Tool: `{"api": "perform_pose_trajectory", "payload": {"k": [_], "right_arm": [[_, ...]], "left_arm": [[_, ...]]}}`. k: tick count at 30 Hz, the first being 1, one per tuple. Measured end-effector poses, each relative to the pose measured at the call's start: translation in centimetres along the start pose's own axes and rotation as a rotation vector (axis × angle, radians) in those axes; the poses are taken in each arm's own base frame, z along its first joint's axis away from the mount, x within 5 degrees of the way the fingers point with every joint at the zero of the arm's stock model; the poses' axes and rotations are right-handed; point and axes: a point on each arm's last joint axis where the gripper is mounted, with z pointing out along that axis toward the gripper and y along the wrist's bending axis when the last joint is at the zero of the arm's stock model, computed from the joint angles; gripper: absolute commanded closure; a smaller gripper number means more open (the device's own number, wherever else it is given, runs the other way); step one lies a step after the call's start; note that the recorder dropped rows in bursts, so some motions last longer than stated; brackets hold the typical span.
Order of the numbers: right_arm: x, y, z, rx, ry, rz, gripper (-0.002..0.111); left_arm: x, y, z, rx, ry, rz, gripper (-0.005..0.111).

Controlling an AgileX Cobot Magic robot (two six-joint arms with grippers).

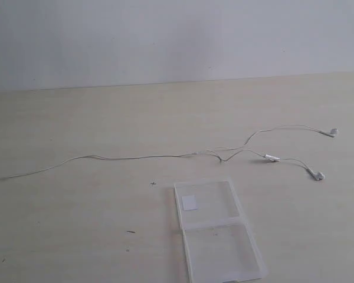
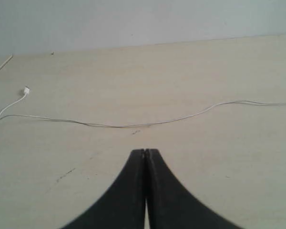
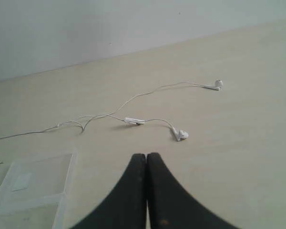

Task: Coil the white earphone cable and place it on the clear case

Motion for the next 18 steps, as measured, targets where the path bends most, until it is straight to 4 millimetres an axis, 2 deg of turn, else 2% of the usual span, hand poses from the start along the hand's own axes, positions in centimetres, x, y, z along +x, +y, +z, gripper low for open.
{"api": "perform_pose_trajectory", "payload": {"k": [10, 14, 15, 16, 17, 18], "right_arm": [[0.0, 0.0, 0.0, 0.000, 0.000, 0.000, 0.108], [0.0, 0.0, 0.0, 0.000, 0.000, 0.000, 0.108], [0.0, 0.0, 0.0, 0.000, 0.000, 0.000, 0.108], [0.0, 0.0, 0.0, 0.000, 0.000, 0.000, 0.108], [0.0, 0.0, 0.0, 0.000, 0.000, 0.000, 0.108], [0.0, 0.0, 0.0, 0.000, 0.000, 0.000, 0.108]], "left_arm": [[0.0, 0.0, 0.0, 0.000, 0.000, 0.000, 0.107], [-0.3, -0.1, -0.2, 0.010, 0.007, -0.076, 0.107], [-0.9, -0.1, -0.5, 0.012, 0.003, -0.099, 0.107], [-3.0, 0.0, -1.5, 0.014, -0.033, -0.123, 0.107], [-4.0, 0.0, -2.1, 0.016, -0.058, -0.135, 0.107], [-6.7, 0.1, -3.7, 0.022, -0.140, -0.164, 0.107]]}}
